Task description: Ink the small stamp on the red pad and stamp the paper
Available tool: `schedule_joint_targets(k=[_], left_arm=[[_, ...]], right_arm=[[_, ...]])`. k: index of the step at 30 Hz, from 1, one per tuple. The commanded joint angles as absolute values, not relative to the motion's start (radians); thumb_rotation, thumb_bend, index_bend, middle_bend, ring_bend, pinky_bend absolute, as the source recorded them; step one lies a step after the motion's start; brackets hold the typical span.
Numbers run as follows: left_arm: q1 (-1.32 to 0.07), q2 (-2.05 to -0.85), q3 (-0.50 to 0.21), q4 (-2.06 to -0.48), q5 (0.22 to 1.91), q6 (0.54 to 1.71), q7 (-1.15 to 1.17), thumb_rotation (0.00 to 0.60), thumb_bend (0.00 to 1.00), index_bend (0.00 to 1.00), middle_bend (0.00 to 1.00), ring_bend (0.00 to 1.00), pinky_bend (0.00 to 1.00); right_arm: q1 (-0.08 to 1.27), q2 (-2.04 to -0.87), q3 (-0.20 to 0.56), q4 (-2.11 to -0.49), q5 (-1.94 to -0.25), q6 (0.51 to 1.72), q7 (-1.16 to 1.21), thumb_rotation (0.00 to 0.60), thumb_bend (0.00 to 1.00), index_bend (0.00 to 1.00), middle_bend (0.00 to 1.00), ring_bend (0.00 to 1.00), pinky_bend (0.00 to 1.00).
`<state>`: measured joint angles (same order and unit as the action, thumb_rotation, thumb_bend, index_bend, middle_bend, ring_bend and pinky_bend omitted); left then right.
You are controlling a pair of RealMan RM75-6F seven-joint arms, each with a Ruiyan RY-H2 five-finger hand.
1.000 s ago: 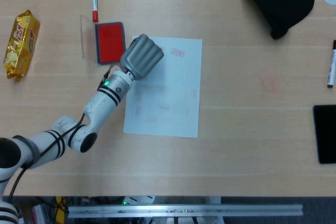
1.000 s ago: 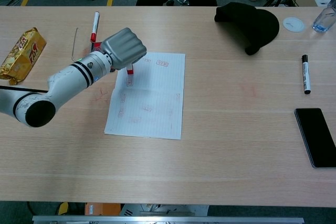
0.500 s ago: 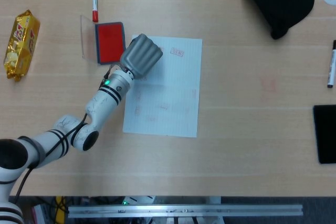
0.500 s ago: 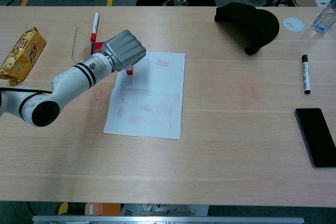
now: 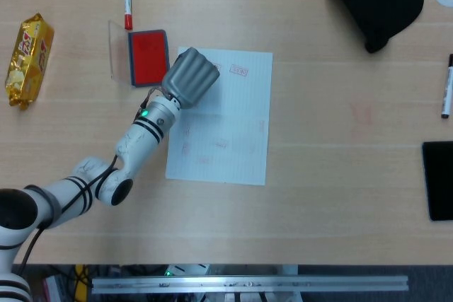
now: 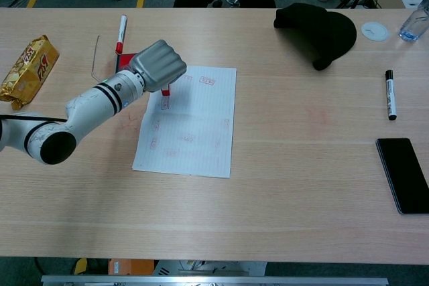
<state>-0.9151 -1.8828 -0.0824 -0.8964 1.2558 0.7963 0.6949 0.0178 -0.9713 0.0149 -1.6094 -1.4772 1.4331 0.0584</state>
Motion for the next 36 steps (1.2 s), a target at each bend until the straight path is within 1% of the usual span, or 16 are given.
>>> schedule_joint_targets(k=[1,7,12,18,25,30,36], left_arm=[[-0.912,-1.880,-0.081,-0.904,1.258,0.800,0.698,0.600,0.30,0.66,1.00,1.00,1.00],[-0.911,-1.876,-0.082,-0.908,1.256,0.799,0.705,0.600,0.30,0.66,1.00,1.00,1.00],[-0.917,-1.856,-0.099,-0.928,1.256,0.814,0.708,0.600,0.30,0.66,1.00,1.00,1.00],[-0.915,-1.791,-0.121,-1.042,1.260,0.863,0.732,0.600,0.29,0.66,1.00,1.00,1.00],[-0.912,-1.740,-0.118,-1.185,1.260,0.895,0.795,0.600,0.30,0.66,1.00,1.00,1.00],[-0.917,-1.750,-0.108,-1.233,1.256,0.900,0.840,0.600,0.30,0.66,1.00,1.00,1.00],[-0.927,-1.801,-0.102,-1.219,1.235,0.895,0.883,0.600,0.30,0.66,1.00,1.00,1.00]], right_arm=[[0.018,-0.972,0.015,-1.608,-1.477,1.433,0.060,0.600,0.05,0.30,0.38,0.34,0.48],[0.017,-0.974,0.015,-1.604,-1.478,1.433,0.063,0.600,0.05,0.30,0.38,0.34,0.48],[0.016,-0.973,0.017,-1.602,-1.476,1.436,0.067,0.600,0.05,0.30,0.38,0.34,0.48],[0.021,-0.977,0.017,-1.594,-1.481,1.430,0.076,0.600,0.05,0.30,0.38,0.34,0.48],[0.023,-0.980,0.017,-1.586,-1.487,1.430,0.086,0.600,0.05,0.30,0.38,0.34,0.48],[0.020,-0.981,0.014,-1.582,-1.489,1.433,0.092,0.600,0.05,0.30,0.38,0.34,0.48],[0.015,-0.978,0.013,-1.580,-1.487,1.437,0.097,0.600,0.05,0.30,0.38,0.34,0.48]])
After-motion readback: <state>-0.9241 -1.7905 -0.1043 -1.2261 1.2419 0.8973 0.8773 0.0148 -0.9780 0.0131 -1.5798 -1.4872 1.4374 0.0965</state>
